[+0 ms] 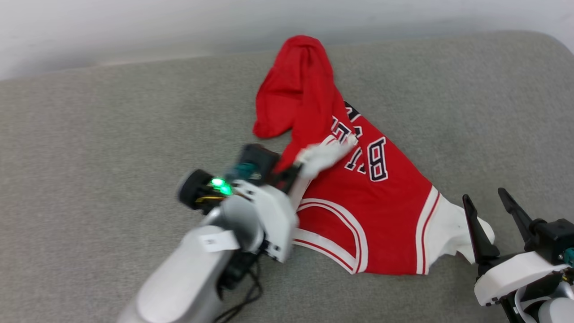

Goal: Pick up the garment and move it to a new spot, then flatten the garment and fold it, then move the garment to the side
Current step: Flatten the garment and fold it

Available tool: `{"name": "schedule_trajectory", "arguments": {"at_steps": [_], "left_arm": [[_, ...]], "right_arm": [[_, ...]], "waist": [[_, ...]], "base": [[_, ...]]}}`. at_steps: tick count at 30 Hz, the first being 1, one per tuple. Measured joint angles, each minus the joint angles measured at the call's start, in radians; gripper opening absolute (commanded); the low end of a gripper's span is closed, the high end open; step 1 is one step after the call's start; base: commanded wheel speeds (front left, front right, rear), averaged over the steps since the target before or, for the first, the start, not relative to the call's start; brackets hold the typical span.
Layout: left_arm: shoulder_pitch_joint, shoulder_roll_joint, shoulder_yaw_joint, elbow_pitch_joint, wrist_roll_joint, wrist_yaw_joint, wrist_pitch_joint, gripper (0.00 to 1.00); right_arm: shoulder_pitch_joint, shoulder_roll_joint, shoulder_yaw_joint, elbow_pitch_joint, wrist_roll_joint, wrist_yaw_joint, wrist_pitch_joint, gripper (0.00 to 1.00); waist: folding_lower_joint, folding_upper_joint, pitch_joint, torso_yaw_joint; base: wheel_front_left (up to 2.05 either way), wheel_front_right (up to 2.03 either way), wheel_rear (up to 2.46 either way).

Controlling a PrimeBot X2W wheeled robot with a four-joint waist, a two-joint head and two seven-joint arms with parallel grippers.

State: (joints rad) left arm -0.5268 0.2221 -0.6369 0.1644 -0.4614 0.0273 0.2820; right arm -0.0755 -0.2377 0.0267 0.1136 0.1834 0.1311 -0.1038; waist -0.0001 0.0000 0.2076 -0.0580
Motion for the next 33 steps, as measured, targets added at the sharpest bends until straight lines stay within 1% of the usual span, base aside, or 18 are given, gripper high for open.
{"name": "schedule_trajectory", "arguments": {"at_steps": [3, 7, 13, 18, 23, 27, 28, 29, 30, 33], "left_arm": [[0.03, 0.051, 0.072, -0.035, -0.002, 0.054, -0.041, 0.0], [0.103, 0.125, 0.16, -0.039, -0.018, 0.117, -0.078, 0.0], [0.245, 0.204, 0.268, -0.015, -0.075, 0.176, -0.112, 0.0], [0.404, 0.246, 0.333, 0.019, -0.131, 0.194, -0.15, 0.0], [0.504, 0.247, 0.344, 0.027, -0.157, 0.195, -0.173, 0.0], [0.539, 0.236, 0.321, 0.037, -0.158, 0.184, -0.193, 0.0], [0.538, 0.235, 0.316, 0.037, -0.152, 0.178, -0.208, 0.32], [0.538, 0.235, 0.316, 0.037, -0.152, 0.178, -0.208, 0.96], [0.532, 0.233, 0.306, 0.034, -0.135, 0.162, -0.248, 1.0], [0.506, 0.231, 0.303, 0.014, -0.108, 0.132, -0.344, 1.0]], "right_arm": [[0.009, -0.005, 0.005, -0.001, -0.003, 0.0, 0.008, 1.0], [0.016, -0.006, 0.007, -0.002, -0.003, 0.0, 0.019, 1.0], [0.031, -0.007, 0.014, -0.006, 0.0, 0.0, 0.032, 1.0], [0.04, -0.007, 0.024, -0.002, 0.008, 0.0, 0.039, 1.0], [0.046, -0.008, 0.028, 0.004, 0.012, 0.0, 0.044, 1.0], [0.057, -0.009, 0.03, 0.013, 0.016, 0.0, 0.052, 1.0], [0.058, -0.009, 0.032, 0.015, 0.017, 0.0, 0.053, 1.0], [0.058, -0.009, 0.032, 0.015, 0.017, 0.0, 0.053, 1.0], [0.061, -0.009, 0.036, 0.017, 0.017, 0.0, 0.059, 1.0], [0.063, -0.01, 0.035, 0.015, 0.019, 0.0, 0.059, 1.0]], "waist": [[0.0, 0.0, -0.024, 0.028], [0.0, 0.0, -0.054, 0.058], [0.0, 0.0, -0.082, 0.094], [0.0, 0.0, -0.09, 0.108], [0.0, 0.0001, -0.096, 0.116], [0.0, 0.0, -0.108, 0.127], [0.0, 0.0, -0.112, 0.128], [0.0, 0.0, -0.112, 0.128], [0.0, 0.0, -0.12, 0.131], [0.0, 0.0, -0.135, 0.133]], "base": [[0.0, 0.0, 0.0], [0.0, 0.0, 0.0], [0.0, 0.0, 0.0], [0.0, 0.0, 0.0], [0.0, 0.0, 0.0], [0.0, 0.0, 0.0], [0.0, 0.0, 0.0], [0.0, 0.0, 0.0], [0.0, 0.0, 0.0], [0.0, 0.0, 0.0]]}}
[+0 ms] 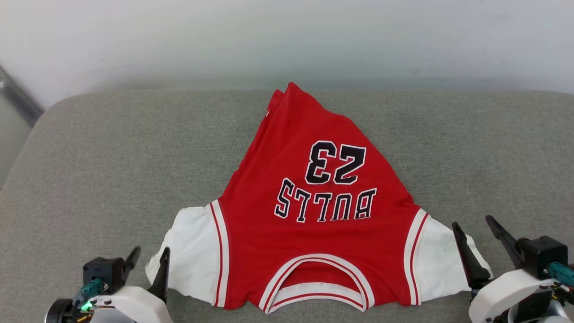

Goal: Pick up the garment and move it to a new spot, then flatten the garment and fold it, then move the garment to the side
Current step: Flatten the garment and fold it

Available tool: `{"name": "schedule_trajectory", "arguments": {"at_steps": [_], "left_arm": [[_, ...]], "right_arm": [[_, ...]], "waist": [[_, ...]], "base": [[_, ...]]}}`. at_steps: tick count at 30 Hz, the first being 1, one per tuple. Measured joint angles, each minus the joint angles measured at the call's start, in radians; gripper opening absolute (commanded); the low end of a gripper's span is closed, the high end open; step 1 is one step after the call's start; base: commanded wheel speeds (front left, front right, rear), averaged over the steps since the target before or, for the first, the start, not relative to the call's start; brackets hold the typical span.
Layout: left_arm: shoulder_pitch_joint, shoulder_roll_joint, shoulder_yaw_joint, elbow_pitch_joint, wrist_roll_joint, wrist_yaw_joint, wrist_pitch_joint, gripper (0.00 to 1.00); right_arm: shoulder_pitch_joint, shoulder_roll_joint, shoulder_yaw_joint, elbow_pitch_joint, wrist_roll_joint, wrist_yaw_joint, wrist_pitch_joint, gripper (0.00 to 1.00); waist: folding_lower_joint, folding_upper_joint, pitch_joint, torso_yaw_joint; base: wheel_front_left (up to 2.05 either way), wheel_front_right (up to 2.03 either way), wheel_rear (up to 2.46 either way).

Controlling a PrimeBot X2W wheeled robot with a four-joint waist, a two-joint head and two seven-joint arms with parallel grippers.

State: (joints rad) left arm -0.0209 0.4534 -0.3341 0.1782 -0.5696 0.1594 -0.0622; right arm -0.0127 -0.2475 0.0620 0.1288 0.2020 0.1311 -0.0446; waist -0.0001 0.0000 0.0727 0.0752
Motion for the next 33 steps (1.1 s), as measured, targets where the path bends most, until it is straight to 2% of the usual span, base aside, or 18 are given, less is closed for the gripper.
{"name": "schedule_trajectory", "arguments": {"at_steps": [3, 5, 10, 14, 17, 22, 26, 27, 28, 29, 33], "left_arm": [[-0.028, 0.012, 0.001, -0.025, 0.068, -0.014, -0.138, 1.0], [-0.032, 0.005, 0.005, -0.043, 0.09, -0.018, -0.176, 1.0], [-0.032, -0.012, 0.04, -0.164, 0.208, -0.011, -0.198, 1.0], [-0.012, -0.046, 0.082, -0.275, 0.3, -0.026, -0.199, 1.0], [0.017, -0.07, 0.107, -0.312, 0.335, -0.044, -0.199, 1.0], [0.029, -0.097, 0.133, -0.327, 0.372, -0.083, -0.199, 1.0], [0.032, -0.12, 0.155, -0.331, 0.391, -0.11, -0.199, 1.0], [0.032, -0.12, 0.155, -0.331, 0.391, -0.11, -0.199, 1.0], [0.03, -0.132, 0.16, -0.332, 0.4, -0.126, -0.199, 1.0], [0.028, -0.14, 0.163, -0.331, 0.401, -0.134, -0.199, 1.0], [0.015, -0.16, 0.171, -0.318, 0.411, -0.163, -0.199, 1.0]], "right_arm": [[0.002, -0.003, 0.0, -0.007, 0.0, 0.0, 0.0, 1.0], [0.005, -0.004, 0.001, -0.016, -0.001, 0.0, 0.002, 1.0], [0.014, -0.027, 0.019, -0.057, -0.006, 0.0, 0.03, 1.0], [0.018, -0.054, 0.028, -0.109, 0.0, 0.0, 0.089, 1.0], [0.023, -0.093, 0.066, -0.151, 0.02, 0.0, 0.204, 1.0], [0.05, -0.179, 0.094, -0.222, 0.089, 0.0, 0.478, 1.0], [0.059, -0.184, 0.076, -0.263, 0.156, 0.0, 0.65, 1.0], [0.059, -0.184, 0.076, -0.263, 0.156, 0.0, 0.65, 1.0], [0.058, -0.191, 0.076, -0.263, 0.163, 0.0, 0.721, 1.0], [0.056, -0.187, 0.077, -0.256, 0.17, 0.0, 0.746, 1.0], [0.03, -0.195, 0.113, -0.212, 0.179, 0.0, 0.791, 1.0]], "waist": [[0.0, 0.0, -0.014, 0.002], [0.0, 0.0, -0.024, 0.003], [0.0, 0.0, -0.037, 0.001], [0.0, 0.0, -0.035, 0.002], [0.0, 0.0, -0.027, 0.002], [0.0, 0.0, -0.013, 0.006], [0.0, 0.0, 0.007, 0.011], [0.0, 0.0, 0.007, 0.011], [0.0, 0.0, 0.02, 0.017], [0.0, 0.0, 0.027, 0.02], [0.0001, 0.0, 0.055, 0.042]], "base": [[0.0, 0.0, 0.0], [0.0, 0.0, 0.0], [0.0, 0.0, 0.0], [0.0, 0.0, 0.0], [0.0, 0.0, 0.0], [0.0, 0.0, 0.0], [0.0, 0.0, 0.0], [0.0, 0.0, 0.0], [0.0, 0.0, 0.0], [0.0, 0.0, 0.0], [0.0, 0.0, 0.0]]}}
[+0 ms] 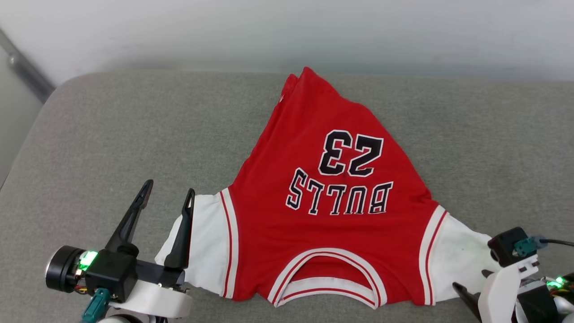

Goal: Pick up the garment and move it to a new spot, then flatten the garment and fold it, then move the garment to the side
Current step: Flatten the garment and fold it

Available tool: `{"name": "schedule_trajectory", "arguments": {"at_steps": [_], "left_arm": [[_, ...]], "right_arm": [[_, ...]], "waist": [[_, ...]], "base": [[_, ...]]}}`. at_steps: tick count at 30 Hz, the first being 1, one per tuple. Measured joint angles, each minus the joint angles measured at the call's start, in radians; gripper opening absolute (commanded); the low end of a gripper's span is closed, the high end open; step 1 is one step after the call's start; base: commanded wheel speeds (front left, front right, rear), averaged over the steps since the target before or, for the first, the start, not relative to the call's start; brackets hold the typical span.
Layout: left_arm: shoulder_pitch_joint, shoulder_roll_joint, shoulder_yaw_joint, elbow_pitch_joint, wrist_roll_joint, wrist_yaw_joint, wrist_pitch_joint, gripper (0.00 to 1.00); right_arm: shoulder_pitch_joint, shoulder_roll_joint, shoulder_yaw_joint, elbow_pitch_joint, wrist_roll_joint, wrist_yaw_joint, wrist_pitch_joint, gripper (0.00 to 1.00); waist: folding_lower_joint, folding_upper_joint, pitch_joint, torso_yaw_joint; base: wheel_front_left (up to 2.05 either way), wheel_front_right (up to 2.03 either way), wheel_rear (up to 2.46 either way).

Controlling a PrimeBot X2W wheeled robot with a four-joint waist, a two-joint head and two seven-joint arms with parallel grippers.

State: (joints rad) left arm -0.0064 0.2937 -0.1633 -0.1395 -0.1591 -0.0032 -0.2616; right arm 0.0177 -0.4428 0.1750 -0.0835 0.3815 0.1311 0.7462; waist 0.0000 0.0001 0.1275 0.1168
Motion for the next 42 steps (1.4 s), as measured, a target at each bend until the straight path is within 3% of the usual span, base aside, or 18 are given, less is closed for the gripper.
{"name": "schedule_trajectory", "arguments": {"at_steps": [15, 16, 17, 32, 33, 34, 38, 42], "left_arm": [[-0.038, -0.054, 0.053, 0.029, 0.033, -0.055, 0.0, 1.0], [-0.038, -0.057, 0.054, 0.035, 0.033, -0.056, 0.0, 1.0], [-0.038, -0.058, 0.057, 0.044, 0.035, -0.058, 0.0, 1.0], [0.003, -0.071, 0.094, 0.121, 0.04, -0.082, 0.0, 1.0], [0.009, -0.07, 0.099, 0.124, 0.035, -0.082, 0.0, 1.0], [0.015, -0.07, 0.104, 0.126, 0.031, -0.084, 0.0, 1.0], [0.037, -0.062, 0.106, 0.139, 0.011, -0.095, 0.0, 1.0], [0.071, -0.024, 0.068, 0.142, -0.028, -0.113, 0.046, 1.0]], "right_arm": [[-0.112, -0.024, 0.087, 0.199, -0.028, 0.002, -0.065, 1.0], [-0.116, -0.024, 0.086, 0.213, -0.023, 0.004, -0.07, 0.33], [-0.12, -0.023, 0.085, 0.226, -0.011, 0.006, -0.076, 0.0], [-0.036, -0.075, -0.026, 0.304, 0.039, 0.001, -0.198, 0.02], [-0.023, -0.072, -0.033, 0.297, 0.04, 0.001, -0.209, 0.69], [-0.012, -0.07, -0.04, 0.287, 0.033, 0.001, -0.229, 1.0], [0.007, -0.051, -0.062, 0.232, 0.026, 0.0, -0.296, 1.0], [0.022, -0.034, -0.076, 0.099, 0.062, 0.0, -0.425, 1.0]], "waist": [[-0.0001, 0.0, 0.084, 0.061], [-0.0002, 0.0, 0.087, 0.063], [-0.0002, 0.0, 0.089, 0.064], [0.0, 0.0, 0.021, 0.023], [0.0, 0.0, 0.015, 0.019], [0.0, 0.0, 0.009, 0.014], [0.0, -0.0001, -0.01, -0.01], [0.0, 0.0, -0.022, -0.031]], "base": [[0.0, 0.0, 0.0], [0.0, 0.0, 0.0], [0.0, 0.0, 0.0], [0.0, 0.0, 0.0], [0.0, 0.0, 0.0], [0.0, 0.0, 0.0], [0.0, 0.0, 0.0], [0.0, 0.0, 0.0]]}}
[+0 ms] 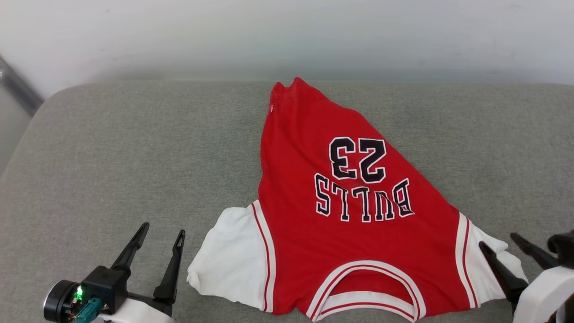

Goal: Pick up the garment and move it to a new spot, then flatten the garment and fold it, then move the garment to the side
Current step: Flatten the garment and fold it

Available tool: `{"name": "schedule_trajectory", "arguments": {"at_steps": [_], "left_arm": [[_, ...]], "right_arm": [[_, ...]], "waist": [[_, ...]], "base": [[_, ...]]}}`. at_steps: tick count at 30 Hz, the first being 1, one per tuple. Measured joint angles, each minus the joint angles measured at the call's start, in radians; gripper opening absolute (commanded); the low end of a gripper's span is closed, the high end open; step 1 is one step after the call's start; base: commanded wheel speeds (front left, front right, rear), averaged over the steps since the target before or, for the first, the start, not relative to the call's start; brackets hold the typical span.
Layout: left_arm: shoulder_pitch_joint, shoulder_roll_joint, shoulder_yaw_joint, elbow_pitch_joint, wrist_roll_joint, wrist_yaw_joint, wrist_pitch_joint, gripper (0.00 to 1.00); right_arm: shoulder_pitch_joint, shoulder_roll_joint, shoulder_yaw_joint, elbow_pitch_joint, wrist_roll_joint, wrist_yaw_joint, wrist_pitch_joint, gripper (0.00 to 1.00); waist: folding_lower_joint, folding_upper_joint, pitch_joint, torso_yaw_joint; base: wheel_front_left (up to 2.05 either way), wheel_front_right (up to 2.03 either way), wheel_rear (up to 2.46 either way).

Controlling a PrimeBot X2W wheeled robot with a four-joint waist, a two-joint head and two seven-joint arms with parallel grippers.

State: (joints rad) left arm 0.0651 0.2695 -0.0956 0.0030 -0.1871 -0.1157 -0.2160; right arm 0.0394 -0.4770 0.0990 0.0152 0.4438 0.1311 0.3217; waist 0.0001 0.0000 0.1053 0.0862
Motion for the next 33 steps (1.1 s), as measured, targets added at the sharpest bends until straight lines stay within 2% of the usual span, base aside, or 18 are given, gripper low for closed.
{"name": "schedule_trajectory", "arguments": {"at_steps": [5, 6, 10, 14, 19, 25, 32, 33], "left_arm": [[0.038, 0.046, -0.001, -0.053, -0.048, -0.006, 0.097, 1.0], [0.066, 0.07, -0.011, -0.08, -0.082, -0.007, 0.19, 1.0], [0.1, 0.095, -0.034, -0.11, -0.155, -0.009, 0.362, 1.0], [0.098, 0.121, -0.034, -0.127, -0.186, 0.005, 0.521, 1.0], [0.07, 0.148, -0.04, -0.13, -0.168, 0.053, 0.672, 1.0], [0.054, 0.158, -0.051, -0.093, -0.167, 0.065, 0.732, 1.0], [0.039, 0.159, -0.049, -0.03, -0.168, 0.077, 0.736, 1.0], [0.036, 0.159, -0.051, -0.02, -0.169, 0.075, 0.732, 0.84]], "right_arm": [[0.046, 0.027, -0.086, -0.114, -0.006, 0.0, -0.189, 1.0], [0.059, 0.064, -0.133, -0.149, -0.054, 0.0, -0.319, 1.0], [0.073, 0.119, -0.157, -0.15, -0.088, 0.0, -0.417, 1.0], [0.07, 0.147, -0.14, -0.145, -0.114, 0.0, -0.462, 1.0], [0.051, 0.165, -0.109, -0.131, -0.138, 0.0, -0.494, 1.0], [0.031, 0.167, -0.093, -0.113, -0.147, 0.0, -0.508, 1.0], [0.019, 0.17, -0.084, -0.09, -0.154, 0.0, -0.521, 1.0], [0.016, 0.17, -0.083, -0.087, -0.154, 0.0, -0.523, 1.0]], "waist": [[0.0, 0.0, -0.002, -0.025], [0.0, 0.0, -0.002, -0.038], [0.0, 0.0, 0.002, -0.055], [0.0, 0.0, 0.014, -0.074], [0.0001, 0.0, 0.051, -0.108], [0.0, 0.0, 0.087, -0.136], [0.0, 0.0, 0.12, -0.159], [0.0, 0.0, 0.123, -0.161]], "base": [[0.0, 0.0, 0.0], [0.0, 0.0, 0.0], [0.0, 0.0, 0.0], [0.0, 0.0, 0.0], [0.0, 0.0, 0.0], [0.0, 0.0, 0.0], [0.0, 0.0, 0.0], [0.0, 0.0, 0.0]]}}
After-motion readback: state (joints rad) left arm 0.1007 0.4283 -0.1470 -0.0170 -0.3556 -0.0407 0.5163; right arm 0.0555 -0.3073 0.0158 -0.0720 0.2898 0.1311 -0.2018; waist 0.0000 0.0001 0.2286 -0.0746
